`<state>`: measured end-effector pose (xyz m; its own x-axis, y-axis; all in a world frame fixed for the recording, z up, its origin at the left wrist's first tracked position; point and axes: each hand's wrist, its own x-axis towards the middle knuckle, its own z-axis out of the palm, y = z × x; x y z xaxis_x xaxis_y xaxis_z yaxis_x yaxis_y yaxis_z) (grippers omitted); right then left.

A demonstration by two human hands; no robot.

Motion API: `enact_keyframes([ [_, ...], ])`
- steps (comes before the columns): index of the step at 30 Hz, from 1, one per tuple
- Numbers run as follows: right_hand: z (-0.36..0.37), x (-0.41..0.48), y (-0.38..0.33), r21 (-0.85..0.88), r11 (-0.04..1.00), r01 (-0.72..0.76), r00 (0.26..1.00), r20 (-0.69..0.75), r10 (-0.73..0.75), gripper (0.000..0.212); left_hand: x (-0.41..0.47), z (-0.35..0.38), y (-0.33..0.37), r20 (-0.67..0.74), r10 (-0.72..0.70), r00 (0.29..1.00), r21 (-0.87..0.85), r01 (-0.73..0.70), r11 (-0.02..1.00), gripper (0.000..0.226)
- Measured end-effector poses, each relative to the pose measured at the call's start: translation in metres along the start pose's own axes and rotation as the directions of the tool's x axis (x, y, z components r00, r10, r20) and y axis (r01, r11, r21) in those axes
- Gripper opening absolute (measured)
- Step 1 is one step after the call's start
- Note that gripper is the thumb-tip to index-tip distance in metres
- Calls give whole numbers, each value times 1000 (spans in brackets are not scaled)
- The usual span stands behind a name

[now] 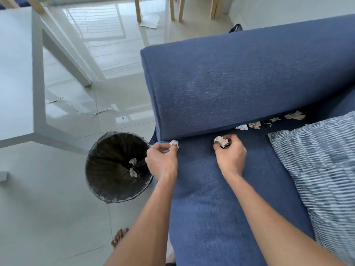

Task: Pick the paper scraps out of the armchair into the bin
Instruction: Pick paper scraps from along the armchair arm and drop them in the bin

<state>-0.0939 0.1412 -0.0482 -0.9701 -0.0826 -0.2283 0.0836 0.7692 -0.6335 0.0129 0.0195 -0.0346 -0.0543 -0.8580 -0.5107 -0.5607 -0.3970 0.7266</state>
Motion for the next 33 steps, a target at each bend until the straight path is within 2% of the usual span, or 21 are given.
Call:
enact_keyframes([
  [7, 18, -43, -7, 20, 998, 61, 998, -31, -61, 12, 18, -54, -13, 30, 43, 999, 131, -46, 990, 13],
  [14, 57, -97, -39, -20, 980, 200, 979, 49, -199, 21, 59, -137, -42, 28, 40, 999, 176, -45, 983, 23],
  [19, 88, -127, -58, -48, 971, 232, 968, 111, -226, 20, 78, -181, -73, 4, -9, 1000, 230, 8, 973, 18],
  [23, 109, -145, -68, -76, 968, 239, 961, 157, -225, 17, 92, -193, -82, 7, -38, 999, 228, 35, 973, 19],
  [33, 141, -161, -78, -143, 963, 227, 955, 228, -191, 17, 130, -194, -80, -17, -35, 999, 360, 39, 932, 23],
])
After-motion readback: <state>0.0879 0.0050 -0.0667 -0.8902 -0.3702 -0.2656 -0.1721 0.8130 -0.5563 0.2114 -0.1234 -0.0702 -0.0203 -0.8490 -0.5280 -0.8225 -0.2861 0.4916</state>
